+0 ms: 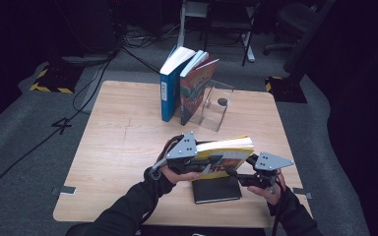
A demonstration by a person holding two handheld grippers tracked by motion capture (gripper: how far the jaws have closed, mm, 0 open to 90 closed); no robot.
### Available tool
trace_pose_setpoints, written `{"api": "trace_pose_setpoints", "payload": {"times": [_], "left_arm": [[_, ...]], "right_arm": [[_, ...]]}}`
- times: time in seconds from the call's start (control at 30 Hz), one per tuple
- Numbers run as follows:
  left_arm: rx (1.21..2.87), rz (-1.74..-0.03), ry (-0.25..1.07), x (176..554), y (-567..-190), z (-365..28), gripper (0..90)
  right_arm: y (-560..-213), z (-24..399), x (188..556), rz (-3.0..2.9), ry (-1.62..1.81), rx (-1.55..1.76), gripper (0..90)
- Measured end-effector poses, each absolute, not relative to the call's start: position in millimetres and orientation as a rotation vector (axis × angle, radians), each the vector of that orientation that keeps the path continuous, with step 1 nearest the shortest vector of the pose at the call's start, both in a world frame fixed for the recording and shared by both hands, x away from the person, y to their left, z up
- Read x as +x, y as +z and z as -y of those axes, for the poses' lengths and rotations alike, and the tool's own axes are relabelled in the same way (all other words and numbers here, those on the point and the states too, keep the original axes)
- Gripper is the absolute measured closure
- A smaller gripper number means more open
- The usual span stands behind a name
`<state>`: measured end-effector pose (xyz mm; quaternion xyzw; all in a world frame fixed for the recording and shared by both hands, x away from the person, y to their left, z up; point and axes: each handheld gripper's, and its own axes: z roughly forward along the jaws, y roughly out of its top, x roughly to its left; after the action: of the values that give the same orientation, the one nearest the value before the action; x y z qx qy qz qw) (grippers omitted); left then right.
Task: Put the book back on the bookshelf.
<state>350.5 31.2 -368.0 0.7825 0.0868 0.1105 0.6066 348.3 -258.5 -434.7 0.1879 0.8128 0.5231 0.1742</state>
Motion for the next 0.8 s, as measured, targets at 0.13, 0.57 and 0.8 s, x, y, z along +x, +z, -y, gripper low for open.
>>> {"api": "trace_pose_setpoints", "payload": {"times": [0.13,0.57,0.8], "left_arm": [[1.821,-0.207,0.246,353,-366,-31,73.7],[1.817,-0.298,0.282,364,-360,-33,74.8],[1.800,-0.351,0.382,372,-352,-41,74.8]], "right_arm": [[-435,260,349,-2.304,1.471,0.543,44.6],[-433,274,350,-2.297,1.453,0.590,43.7],[-434,280,351,-2.303,1.438,0.615,42.9]]}}
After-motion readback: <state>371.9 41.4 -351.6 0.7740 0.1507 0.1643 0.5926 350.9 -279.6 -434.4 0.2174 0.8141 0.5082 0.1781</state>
